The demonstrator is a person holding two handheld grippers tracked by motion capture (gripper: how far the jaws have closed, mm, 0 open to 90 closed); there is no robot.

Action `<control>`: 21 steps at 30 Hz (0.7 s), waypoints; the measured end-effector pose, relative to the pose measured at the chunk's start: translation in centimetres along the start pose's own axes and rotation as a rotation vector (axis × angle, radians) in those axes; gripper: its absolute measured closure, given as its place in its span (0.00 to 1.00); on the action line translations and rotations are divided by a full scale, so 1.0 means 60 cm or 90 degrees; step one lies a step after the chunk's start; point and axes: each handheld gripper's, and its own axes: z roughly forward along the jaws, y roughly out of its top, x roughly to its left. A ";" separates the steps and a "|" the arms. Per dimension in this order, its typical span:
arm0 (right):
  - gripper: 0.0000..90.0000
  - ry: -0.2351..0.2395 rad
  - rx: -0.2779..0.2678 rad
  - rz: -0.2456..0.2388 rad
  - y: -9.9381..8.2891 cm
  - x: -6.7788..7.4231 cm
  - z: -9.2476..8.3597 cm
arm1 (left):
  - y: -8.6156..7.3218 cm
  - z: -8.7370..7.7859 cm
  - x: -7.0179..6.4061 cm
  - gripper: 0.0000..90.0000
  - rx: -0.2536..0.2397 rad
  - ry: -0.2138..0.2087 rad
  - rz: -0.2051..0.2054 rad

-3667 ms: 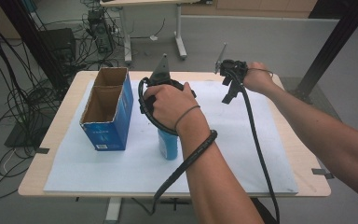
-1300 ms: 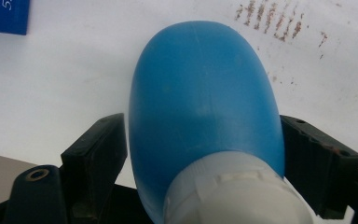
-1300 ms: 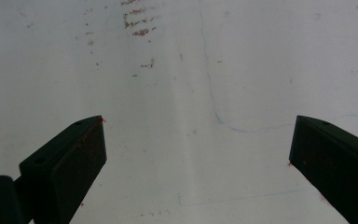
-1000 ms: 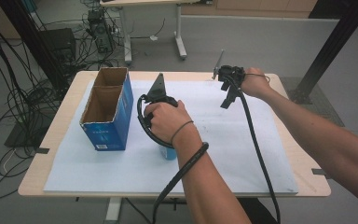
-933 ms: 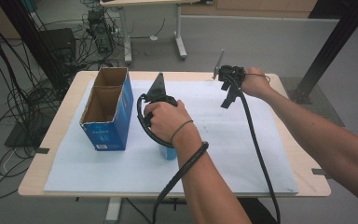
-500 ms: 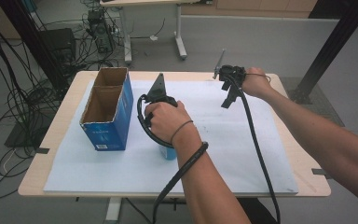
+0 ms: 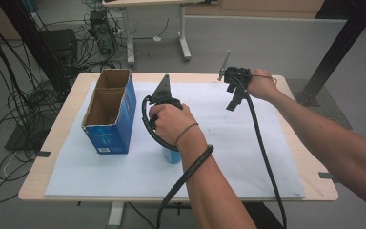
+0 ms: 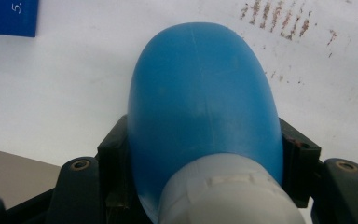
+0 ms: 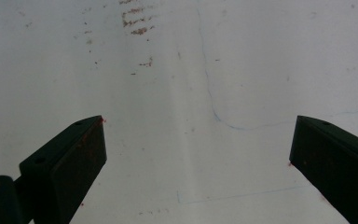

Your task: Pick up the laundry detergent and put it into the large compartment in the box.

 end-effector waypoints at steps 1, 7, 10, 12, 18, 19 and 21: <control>0.04 0.000 -0.003 -0.005 -0.001 -0.001 0.000 | 0.000 0.000 0.001 0.41 0.000 -0.001 0.000; 0.04 0.001 0.000 -0.001 -0.002 -0.001 0.002 | 0.000 0.000 0.001 0.41 0.000 -0.001 0.000; 0.04 -0.003 0.004 0.000 0.001 0.001 0.001 | 0.000 0.000 0.002 0.41 0.000 -0.002 -0.001; 0.04 -0.002 0.001 0.001 0.000 0.001 0.001 | 0.000 0.000 0.002 0.41 0.001 -0.001 -0.001; 0.04 -0.003 0.003 0.002 0.000 0.002 0.000 | 0.001 0.000 0.001 0.41 0.002 0.000 0.000; 0.04 -0.004 0.000 -0.001 -0.002 0.001 0.000 | 0.001 0.000 0.001 0.41 0.001 -0.001 -0.001; 0.04 -0.006 0.002 0.000 -0.001 0.003 -0.001 | 0.000 0.000 0.001 0.41 0.001 0.000 -0.001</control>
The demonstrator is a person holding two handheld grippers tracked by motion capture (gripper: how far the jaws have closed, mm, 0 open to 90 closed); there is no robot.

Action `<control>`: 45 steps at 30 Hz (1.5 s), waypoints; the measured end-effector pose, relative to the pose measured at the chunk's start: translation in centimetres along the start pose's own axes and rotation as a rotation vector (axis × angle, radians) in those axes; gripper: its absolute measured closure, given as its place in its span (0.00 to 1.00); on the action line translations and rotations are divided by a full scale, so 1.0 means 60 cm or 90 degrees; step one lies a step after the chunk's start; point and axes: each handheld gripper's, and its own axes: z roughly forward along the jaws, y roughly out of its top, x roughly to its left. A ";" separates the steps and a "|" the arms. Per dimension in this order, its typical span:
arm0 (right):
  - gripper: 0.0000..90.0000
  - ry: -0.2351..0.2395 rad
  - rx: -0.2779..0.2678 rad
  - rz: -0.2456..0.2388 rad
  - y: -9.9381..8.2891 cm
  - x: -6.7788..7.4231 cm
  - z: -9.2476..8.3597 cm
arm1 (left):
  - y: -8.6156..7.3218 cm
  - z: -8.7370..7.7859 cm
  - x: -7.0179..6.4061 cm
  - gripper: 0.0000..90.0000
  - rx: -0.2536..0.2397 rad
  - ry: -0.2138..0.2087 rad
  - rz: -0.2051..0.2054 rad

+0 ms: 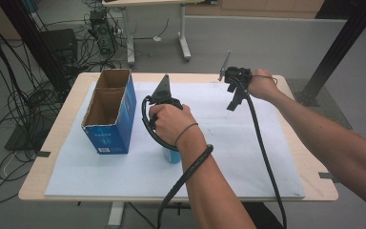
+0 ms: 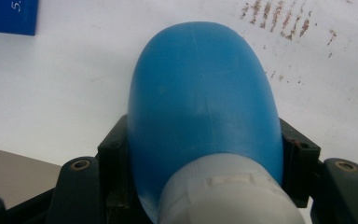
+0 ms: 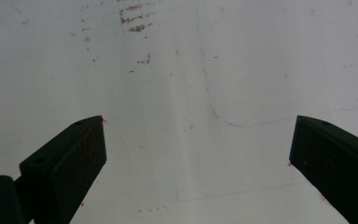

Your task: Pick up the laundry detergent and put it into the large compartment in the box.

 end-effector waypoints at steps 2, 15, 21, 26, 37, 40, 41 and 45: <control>0.04 -0.002 -0.001 -0.004 0.000 0.000 -0.001 | 0.000 0.000 0.000 0.41 0.001 0.000 0.000; 0.04 -0.006 0.001 -0.004 0.004 0.004 -0.001 | -0.003 0.000 0.001 0.41 -0.005 -0.001 -0.002; 0.04 -0.009 0.003 -0.001 0.004 0.008 -0.003 | -0.004 0.000 0.001 0.41 -0.006 -0.001 -0.002; 0.04 -0.007 -0.003 -0.003 0.002 0.007 -0.002 | -0.006 0.000 0.000 0.41 -0.008 0.000 -0.001; 0.04 -0.009 0.003 0.002 0.003 0.007 -0.004 | -0.003 0.000 0.001 0.41 -0.005 -0.001 0.003; 0.04 -0.008 -0.003 0.000 0.000 0.006 -0.003 | -0.002 0.000 0.001 0.41 -0.003 0.000 0.005; 0.04 -0.008 -0.003 -0.001 0.000 0.006 -0.003 | -0.002 0.000 0.001 0.41 -0.002 0.000 0.005; 0.04 -0.009 -0.003 -0.001 -0.001 0.006 -0.003 | -0.002 0.000 -0.001 0.41 -0.002 0.002 0.006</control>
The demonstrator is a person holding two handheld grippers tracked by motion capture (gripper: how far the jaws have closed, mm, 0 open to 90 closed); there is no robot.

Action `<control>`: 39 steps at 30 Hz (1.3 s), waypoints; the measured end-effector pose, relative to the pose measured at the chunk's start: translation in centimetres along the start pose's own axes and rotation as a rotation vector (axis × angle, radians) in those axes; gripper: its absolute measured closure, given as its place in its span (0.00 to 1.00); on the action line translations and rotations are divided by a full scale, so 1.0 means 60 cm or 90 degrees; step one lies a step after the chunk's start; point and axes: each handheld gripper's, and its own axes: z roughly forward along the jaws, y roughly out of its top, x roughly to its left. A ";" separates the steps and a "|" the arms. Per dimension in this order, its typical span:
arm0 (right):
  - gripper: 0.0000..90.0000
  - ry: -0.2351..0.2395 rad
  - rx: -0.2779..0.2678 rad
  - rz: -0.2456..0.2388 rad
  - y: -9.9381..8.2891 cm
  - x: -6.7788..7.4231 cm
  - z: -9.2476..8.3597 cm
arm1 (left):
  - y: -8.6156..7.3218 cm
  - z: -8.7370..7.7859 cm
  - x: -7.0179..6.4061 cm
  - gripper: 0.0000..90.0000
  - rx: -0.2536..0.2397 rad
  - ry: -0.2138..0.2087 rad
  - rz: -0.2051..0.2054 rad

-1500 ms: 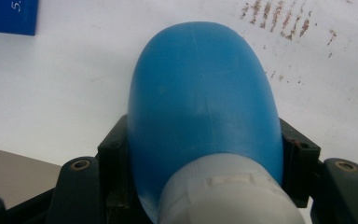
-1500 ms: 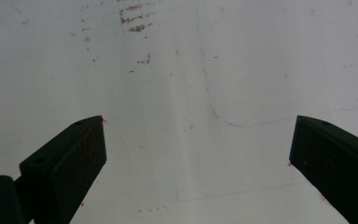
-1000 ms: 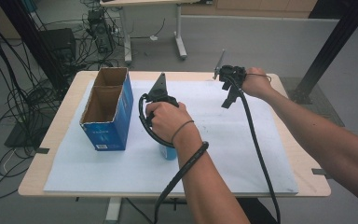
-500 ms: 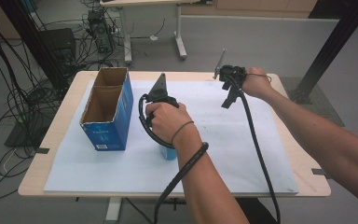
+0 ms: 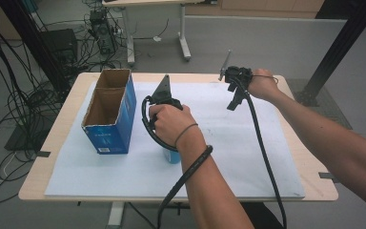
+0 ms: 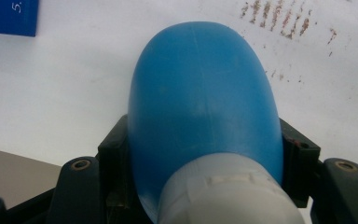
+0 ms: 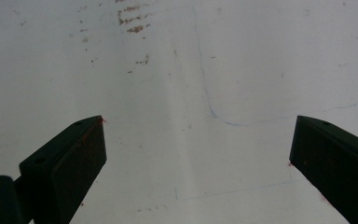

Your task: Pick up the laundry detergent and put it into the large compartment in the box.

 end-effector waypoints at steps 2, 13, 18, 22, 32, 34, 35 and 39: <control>0.04 -0.002 0.000 -0.001 0.000 0.001 -0.001 | -0.001 0.000 0.000 0.41 -0.002 0.000 -0.003; 0.04 0.002 -0.004 0.003 -0.002 0.001 -0.001 | 0.000 0.001 -0.002 0.41 -0.001 0.002 -0.002; 0.04 -0.005 -0.003 -0.002 -0.001 0.003 -0.004 | 0.000 0.001 -0.003 0.41 0.000 0.002 -0.003; 0.04 -0.003 0.002 0.005 0.000 0.004 -0.005 | 0.000 0.000 -0.001 0.41 0.000 0.001 -0.003; 0.04 -0.003 0.001 0.003 0.002 0.004 -0.003 | 0.000 0.000 -0.001 0.41 0.000 0.001 -0.001; 0.04 -0.003 -0.001 -0.001 0.002 0.004 -0.002 | 0.000 0.001 -0.002 0.41 -0.001 0.002 -0.002; 0.04 -0.003 -0.002 -0.001 0.002 0.004 -0.002 | 0.000 0.000 -0.002 0.41 0.000 0.001 -0.002; 0.04 -0.003 0.000 -0.001 0.003 0.004 -0.001 | 0.000 0.001 -0.001 0.41 0.000 0.001 -0.003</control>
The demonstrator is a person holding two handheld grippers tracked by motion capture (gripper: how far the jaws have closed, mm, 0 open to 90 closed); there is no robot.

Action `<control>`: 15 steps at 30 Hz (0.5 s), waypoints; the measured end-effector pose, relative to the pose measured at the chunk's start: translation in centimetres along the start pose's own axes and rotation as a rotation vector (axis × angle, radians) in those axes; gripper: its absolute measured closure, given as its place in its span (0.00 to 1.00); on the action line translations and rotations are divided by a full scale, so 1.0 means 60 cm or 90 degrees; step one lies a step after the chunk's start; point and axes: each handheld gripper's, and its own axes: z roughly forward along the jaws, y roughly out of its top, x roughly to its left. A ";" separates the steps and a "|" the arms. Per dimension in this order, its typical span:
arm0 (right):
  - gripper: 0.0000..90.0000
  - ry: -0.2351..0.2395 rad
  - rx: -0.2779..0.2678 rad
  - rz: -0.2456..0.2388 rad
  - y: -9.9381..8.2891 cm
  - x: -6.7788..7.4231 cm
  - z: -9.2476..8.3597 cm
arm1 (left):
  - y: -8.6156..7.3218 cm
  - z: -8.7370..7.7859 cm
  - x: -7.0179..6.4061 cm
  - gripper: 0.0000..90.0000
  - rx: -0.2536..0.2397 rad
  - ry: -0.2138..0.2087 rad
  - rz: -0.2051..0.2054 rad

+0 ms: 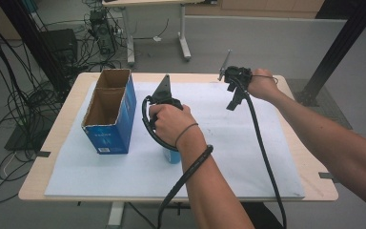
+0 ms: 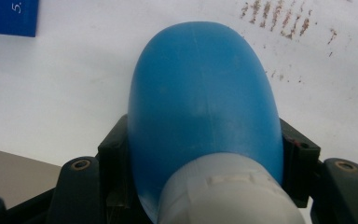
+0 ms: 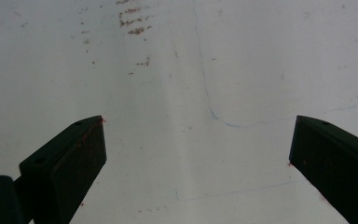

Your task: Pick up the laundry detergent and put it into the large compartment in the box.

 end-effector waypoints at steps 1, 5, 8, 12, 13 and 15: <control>0.04 0.000 0.000 0.000 0.000 0.000 0.000 | 0.000 0.000 0.000 0.41 0.000 0.001 0.000; 0.04 0.002 0.003 0.007 0.000 0.000 -0.001 | -0.002 0.000 0.000 0.41 -0.002 0.000 0.001; 0.04 0.003 -0.001 0.009 -0.002 0.000 0.000 | -0.002 0.000 0.001 0.41 -0.002 -0.001 0.001; 0.04 0.002 -0.003 0.004 -0.003 0.000 0.000 | -0.002 0.000 0.001 0.41 0.000 0.000 0.003; 0.04 0.003 -0.004 0.005 -0.003 -0.001 0.000 | -0.003 0.000 0.002 0.41 -0.002 -0.003 0.001; 0.04 0.005 -0.003 0.005 -0.003 -0.001 0.001 | -0.001 -0.001 0.003 0.41 0.001 -0.003 0.004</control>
